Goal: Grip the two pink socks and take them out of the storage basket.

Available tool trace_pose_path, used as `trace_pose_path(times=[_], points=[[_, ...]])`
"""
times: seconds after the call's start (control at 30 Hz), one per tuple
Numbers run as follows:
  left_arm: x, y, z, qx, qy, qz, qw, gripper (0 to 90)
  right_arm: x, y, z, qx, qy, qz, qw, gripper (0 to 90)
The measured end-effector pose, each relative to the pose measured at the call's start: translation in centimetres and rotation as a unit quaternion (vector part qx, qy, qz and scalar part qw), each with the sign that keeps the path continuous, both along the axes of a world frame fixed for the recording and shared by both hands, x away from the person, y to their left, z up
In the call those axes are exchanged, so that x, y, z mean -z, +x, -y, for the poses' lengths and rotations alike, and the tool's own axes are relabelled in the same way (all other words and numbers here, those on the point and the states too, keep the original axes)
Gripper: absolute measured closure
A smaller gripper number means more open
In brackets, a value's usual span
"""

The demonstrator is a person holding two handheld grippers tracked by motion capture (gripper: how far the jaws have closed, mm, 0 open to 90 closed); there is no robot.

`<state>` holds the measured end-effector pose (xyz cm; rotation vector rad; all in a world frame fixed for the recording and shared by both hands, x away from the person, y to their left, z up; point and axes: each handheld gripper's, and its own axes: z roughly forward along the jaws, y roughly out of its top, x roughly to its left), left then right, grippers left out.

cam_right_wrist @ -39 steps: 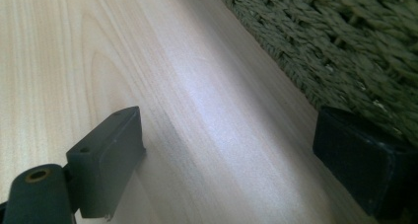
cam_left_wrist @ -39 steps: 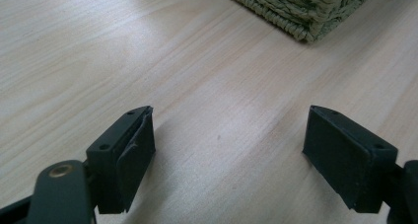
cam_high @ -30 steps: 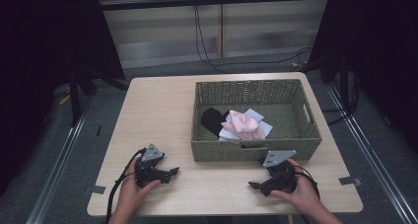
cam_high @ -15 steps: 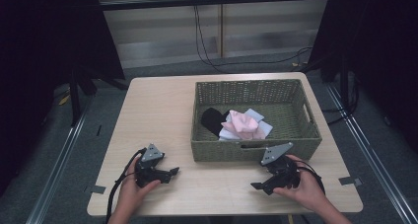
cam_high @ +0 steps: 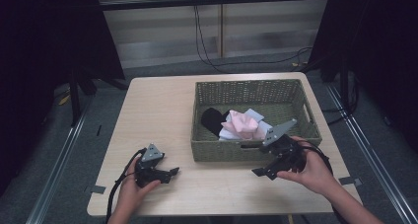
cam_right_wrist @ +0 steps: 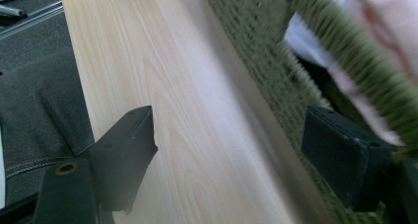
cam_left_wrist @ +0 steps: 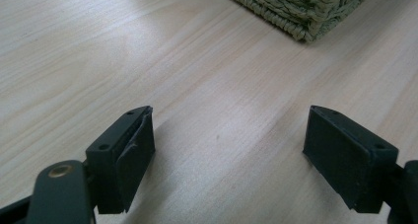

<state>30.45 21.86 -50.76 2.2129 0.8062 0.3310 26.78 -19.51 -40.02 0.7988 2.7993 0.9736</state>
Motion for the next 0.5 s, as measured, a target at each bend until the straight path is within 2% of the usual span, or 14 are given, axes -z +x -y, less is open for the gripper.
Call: trace_pose_path(times=[0.07, 0.13, 0.2, 0.23, 0.27, 0.37, 0.5], points=[[0.0, 0.0, 0.0, 0.0, 0.0, 0.0, 1.0, 19.1, -0.4, 0.2, 0.0, -0.005, -0.001, 0.007, 1.0, 20.8], [0.0, 0.0, 0.0, 0.0, 0.0, 0.0, 1.0, 19.1, -1.9, 0.5, 0.0, -0.009, -0.01, 0.008, 0.9999, 20.9], [0.0, 0.0, 0.0, 0.0, 0.0, 0.0, 1.0, 19.1, -2.9, 0.8, -0.2, -0.013, -0.014, 0.008, 0.9998, 20.9], [0.0, 0.0, 0.0, 0.0, 0.0, 0.0, 1.0, 19.1, -2.9, 0.8, -0.2, -0.013, -0.014, 0.008, 0.9998, 20.9], [0.0, 0.0, 0.0, 0.0, 0.0, 0.0, 1.0, 19.1, -3.8, 1.2, -0.3, -0.014, -0.017, 0.002, 0.9998, 20.9], [0.0, 0.0, 0.0, 0.0, 0.0, 0.0, 1.0, 19.1, -4.4, 1.6, -0.5, -0.012, -0.017, -0.002, 0.9998, 20.9], [0.0, 0.0, 0.0, 0.0, 0.0, 0.0, 1.0, 19.1, -5.3, 2.8, -1.0, -0.014, -0.029, -0.003, 0.9995, 20.9]])
